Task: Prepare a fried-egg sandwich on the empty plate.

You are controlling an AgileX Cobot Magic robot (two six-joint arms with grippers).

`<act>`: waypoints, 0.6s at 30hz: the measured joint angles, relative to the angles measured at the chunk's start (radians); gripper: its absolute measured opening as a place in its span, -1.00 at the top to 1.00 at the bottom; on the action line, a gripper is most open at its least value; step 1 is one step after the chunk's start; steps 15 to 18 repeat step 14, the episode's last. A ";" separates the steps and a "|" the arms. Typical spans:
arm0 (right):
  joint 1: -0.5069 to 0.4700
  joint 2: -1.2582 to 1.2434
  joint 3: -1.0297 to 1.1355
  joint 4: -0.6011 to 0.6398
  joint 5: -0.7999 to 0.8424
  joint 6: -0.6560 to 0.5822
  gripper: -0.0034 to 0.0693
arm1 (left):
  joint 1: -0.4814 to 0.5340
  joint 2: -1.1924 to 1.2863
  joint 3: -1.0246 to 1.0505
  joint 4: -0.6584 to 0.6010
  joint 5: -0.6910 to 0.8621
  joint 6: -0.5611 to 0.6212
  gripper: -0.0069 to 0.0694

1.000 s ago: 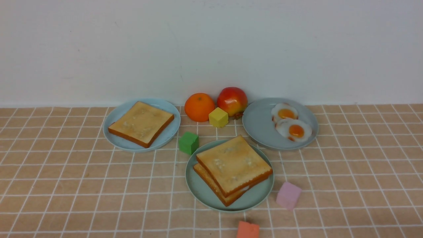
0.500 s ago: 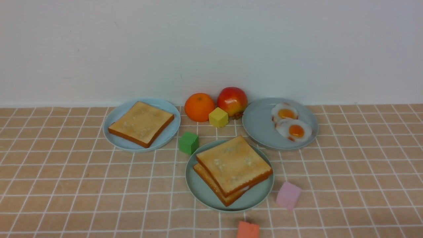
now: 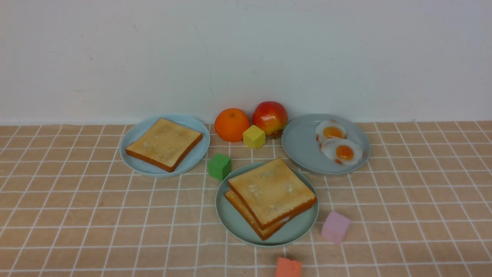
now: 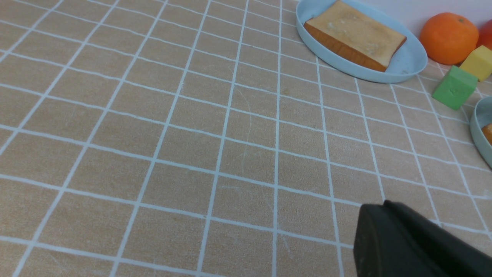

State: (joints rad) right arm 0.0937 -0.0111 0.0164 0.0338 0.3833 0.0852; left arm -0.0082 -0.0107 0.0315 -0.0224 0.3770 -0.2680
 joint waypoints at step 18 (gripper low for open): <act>0.000 0.000 0.000 0.000 0.000 0.000 0.65 | 0.000 0.000 0.000 0.000 0.000 0.001 0.79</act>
